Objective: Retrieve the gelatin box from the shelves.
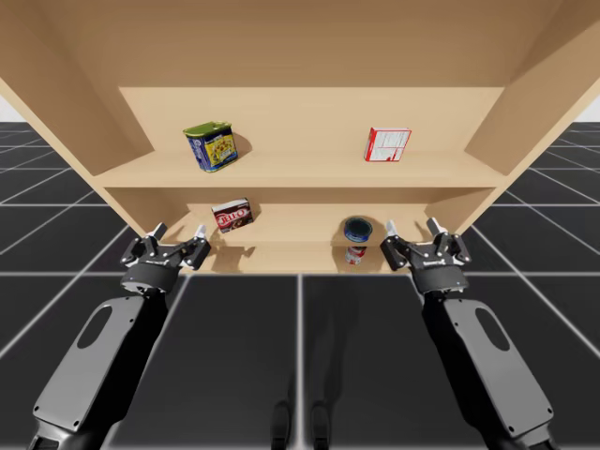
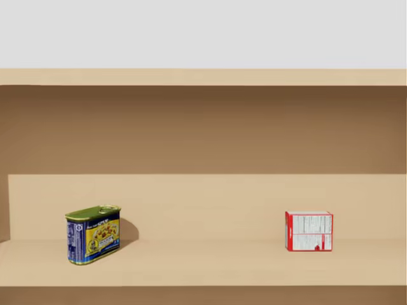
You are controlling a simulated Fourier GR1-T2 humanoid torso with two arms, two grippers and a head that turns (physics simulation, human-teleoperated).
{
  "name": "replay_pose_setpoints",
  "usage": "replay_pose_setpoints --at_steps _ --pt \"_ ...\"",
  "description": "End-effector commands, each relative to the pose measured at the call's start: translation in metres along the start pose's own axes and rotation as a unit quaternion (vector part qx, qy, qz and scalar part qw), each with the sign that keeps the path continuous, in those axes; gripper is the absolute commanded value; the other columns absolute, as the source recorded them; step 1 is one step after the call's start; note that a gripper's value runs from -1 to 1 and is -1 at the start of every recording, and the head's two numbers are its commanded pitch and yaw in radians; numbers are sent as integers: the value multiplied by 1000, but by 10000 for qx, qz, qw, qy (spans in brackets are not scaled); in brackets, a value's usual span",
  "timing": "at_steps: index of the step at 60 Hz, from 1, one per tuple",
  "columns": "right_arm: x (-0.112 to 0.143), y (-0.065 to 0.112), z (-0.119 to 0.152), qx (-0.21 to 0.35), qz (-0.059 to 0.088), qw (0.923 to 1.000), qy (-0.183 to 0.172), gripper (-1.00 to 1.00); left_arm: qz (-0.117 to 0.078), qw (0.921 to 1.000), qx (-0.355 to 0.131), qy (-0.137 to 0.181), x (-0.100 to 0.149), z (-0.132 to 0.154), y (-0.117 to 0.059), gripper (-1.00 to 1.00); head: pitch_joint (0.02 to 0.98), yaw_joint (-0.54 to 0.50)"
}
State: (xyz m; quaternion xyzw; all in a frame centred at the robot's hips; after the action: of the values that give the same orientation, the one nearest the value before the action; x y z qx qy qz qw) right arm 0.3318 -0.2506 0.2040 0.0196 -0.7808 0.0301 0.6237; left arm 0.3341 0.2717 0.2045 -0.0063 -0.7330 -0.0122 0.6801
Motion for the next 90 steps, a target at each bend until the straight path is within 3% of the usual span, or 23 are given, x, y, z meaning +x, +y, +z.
replay_pose_setpoints --at_steps 1,10,15,37,48,52,56,61,63,74,79,86,90 --pt "1 2 3 -218 -159 9996 68 -1000 2 10000 -4 -2 0 0 0 -1000 59 -6" --pt "2 3 2 -98 -65 9999 10 -1000 -6 10000 -15 2 0 0 0 -1000 84 -11" --pt "0 3 1 -58 -114 9999 96 -1000 -14 10000 -43 18 0 0 -1 -1000 116 -29" --pt "1 1 0 -102 -73 9999 34 -1000 -66 9999 -127 32 -1 0 -3 -1000 269 -267" --pt "3 3 1 -67 -73 9999 22 -1000 -70 9999 -123 36 -1 -1 -4 -1000 273 -258" --pt "5 4 2 -46 -130 9999 34 -1000 -64 9999 -115 36 -1 -1 -4 -1000 271 -251" --pt "15 8 7 -9 -304 9995 73 -1000 -60 9999 -111 41 -1 -1 -4 -1000 270 -246" --pt "28 14 13 -61 -129 9999 66 -1000 -58 9999 -110 45 -1 -1 -4 -1000 269 -249" --pt "34 16 16 -3 -148 9998 92 -1000 -60 9999 -108 48 -1 -1 -4 -1000 269 -249" --pt "77 28 35 -152 52 9998 125 -1000 -59 9999 -85 70 -2 -2 -3 -1000 267 -252" --pt "95 34 40 -213 264 9994 85 -1000 -53 9999 -89 69 -2 -2 -2 -1000 267 -257" --pt "122 43 46 -113 263 9996 3 -1000 -44 9999 -88 76 -2 -2 -2 -1000 267 -265" --pt "133 47 46 -153 364 9992 -66 -1000 -43 9999 -83 78 -2 -2 -2 -1000 268 -268"
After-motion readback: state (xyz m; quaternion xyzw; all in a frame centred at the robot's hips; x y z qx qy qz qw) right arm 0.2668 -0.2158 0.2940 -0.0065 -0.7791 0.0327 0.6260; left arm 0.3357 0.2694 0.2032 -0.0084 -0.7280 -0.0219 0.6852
